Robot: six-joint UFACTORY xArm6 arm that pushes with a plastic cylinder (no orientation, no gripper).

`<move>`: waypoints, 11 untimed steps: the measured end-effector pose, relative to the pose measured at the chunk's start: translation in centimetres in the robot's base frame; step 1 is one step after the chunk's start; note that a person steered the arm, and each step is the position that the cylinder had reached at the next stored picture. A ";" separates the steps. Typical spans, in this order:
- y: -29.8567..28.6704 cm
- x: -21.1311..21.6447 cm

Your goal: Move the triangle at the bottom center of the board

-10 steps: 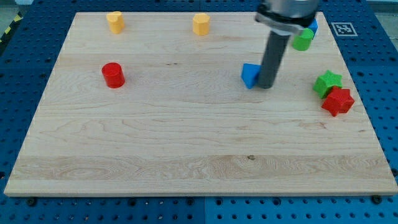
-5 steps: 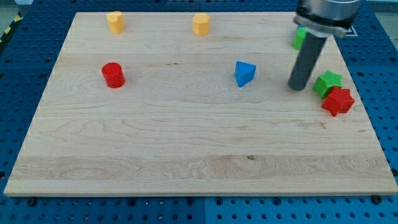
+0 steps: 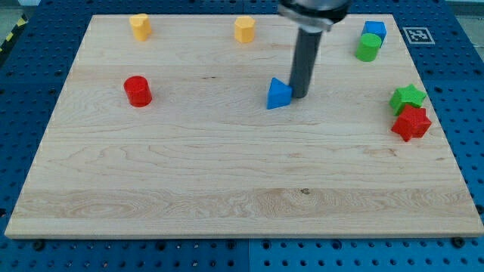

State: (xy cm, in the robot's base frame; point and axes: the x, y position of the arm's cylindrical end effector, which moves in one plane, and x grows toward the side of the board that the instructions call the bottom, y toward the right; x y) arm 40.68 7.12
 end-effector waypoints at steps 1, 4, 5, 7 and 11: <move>-1.1 -1.0; -5.0 3.4; -5.3 8.8; -5.3 3.5; -5.2 12.0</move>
State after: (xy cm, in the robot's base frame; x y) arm 52.72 1.88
